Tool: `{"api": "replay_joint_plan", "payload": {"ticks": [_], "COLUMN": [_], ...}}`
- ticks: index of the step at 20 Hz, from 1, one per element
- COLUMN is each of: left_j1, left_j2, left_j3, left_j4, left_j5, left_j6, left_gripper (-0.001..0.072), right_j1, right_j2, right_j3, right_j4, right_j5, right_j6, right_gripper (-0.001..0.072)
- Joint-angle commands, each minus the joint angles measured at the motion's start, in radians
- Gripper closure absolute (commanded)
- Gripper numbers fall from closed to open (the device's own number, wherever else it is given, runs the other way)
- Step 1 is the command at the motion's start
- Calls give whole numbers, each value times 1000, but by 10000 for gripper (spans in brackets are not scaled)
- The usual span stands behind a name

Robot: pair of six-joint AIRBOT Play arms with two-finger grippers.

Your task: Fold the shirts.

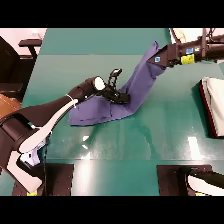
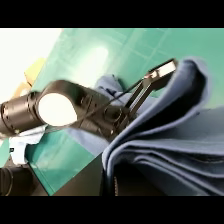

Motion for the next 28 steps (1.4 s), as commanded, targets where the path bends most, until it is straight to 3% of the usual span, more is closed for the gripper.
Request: {"api": "replay_joint_plan", "payload": {"ticks": [1,5,9,12,13,14,19,22,24,26,28], "left_j1": [69,260,468,579,605,625,637,637,637,637,633], "left_j2": [48,255,486,601,625,640,647,646,646,643,631], "left_j3": [56,66,66,66,66,65,64,63,60,58,58], "left_j4": [64,155,275,325,325,325,330,326,319,309,275], "left_j5": [-95,-139,-157,-177,-187,-201,-264,-278,-298,-306,-305], "left_j6": [-1,0,0,0,0,0,1,0,0,1,13], "left_gripper": [683,682,682,682,682,681,681,682,682,682,682], "right_j1": [61,212,467,602,616,616,426,250,131,49,13], "right_j2": [1,-44,-210,-319,-341,-360,-356,-308,-286,-291,-319], "right_j3": [5,6,6,6,6,6,-20,-165,-278,-359,-399], "right_j4": [2,45,215,206,201,183,-40,-116,-119,-102,-58], "right_j5": [-37,-135,-360,-476,-478,-452,-242,-214,-210,-209,-209], "right_j6": [2,-8,-154,-278,-278,-278,-145,-48,-26,0,0], "right_gripper": [694,694,665,234,147,116,119,120,116,28,30]}}
